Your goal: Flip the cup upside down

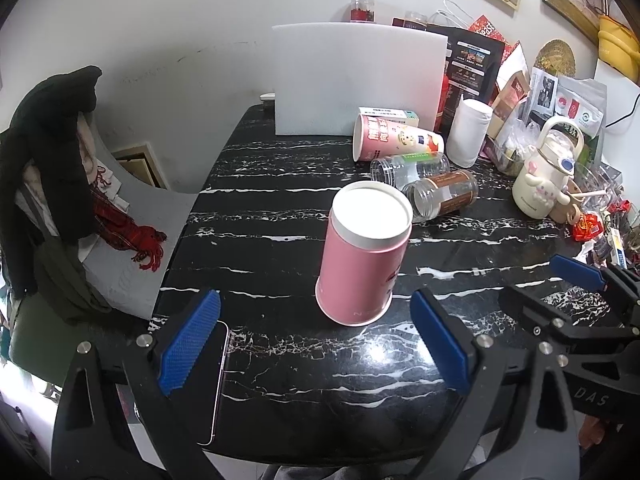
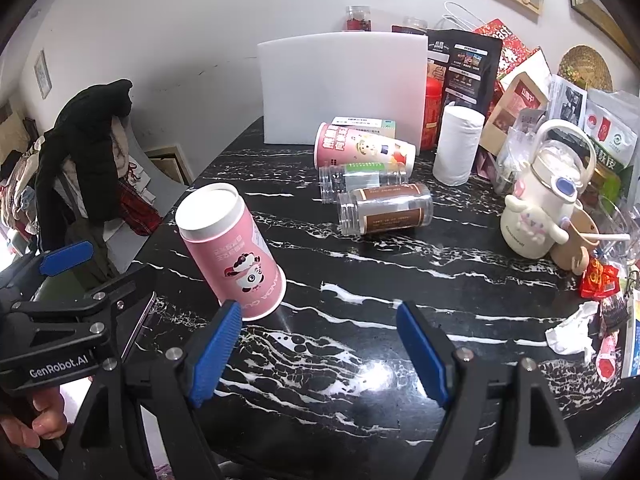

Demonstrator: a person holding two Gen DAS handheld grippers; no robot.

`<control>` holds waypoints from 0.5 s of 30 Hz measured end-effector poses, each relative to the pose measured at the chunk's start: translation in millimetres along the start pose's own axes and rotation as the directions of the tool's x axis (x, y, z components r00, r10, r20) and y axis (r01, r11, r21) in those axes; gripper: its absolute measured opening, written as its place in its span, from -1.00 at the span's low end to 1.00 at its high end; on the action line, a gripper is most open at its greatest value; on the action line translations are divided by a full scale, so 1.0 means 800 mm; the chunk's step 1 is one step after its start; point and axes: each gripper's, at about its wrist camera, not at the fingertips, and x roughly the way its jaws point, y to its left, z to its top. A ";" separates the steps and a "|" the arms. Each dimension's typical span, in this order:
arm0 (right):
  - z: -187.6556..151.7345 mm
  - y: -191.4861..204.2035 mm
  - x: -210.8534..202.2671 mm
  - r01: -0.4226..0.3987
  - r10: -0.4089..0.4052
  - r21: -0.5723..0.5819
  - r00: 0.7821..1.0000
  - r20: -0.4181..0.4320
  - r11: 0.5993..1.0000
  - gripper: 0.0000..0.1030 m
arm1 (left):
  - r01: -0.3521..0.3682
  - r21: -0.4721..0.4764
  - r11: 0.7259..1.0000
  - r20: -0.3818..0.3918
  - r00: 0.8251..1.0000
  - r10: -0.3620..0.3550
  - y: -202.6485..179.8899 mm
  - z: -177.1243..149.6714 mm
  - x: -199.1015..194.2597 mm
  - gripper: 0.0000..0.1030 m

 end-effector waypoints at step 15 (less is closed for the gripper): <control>-0.002 -0.001 0.004 -0.001 0.001 -0.005 1.000 -0.015 1.000 0.55 | 0.028 -0.010 1.000 -0.030 0.999 -0.028 0.002 -0.003 0.009 0.86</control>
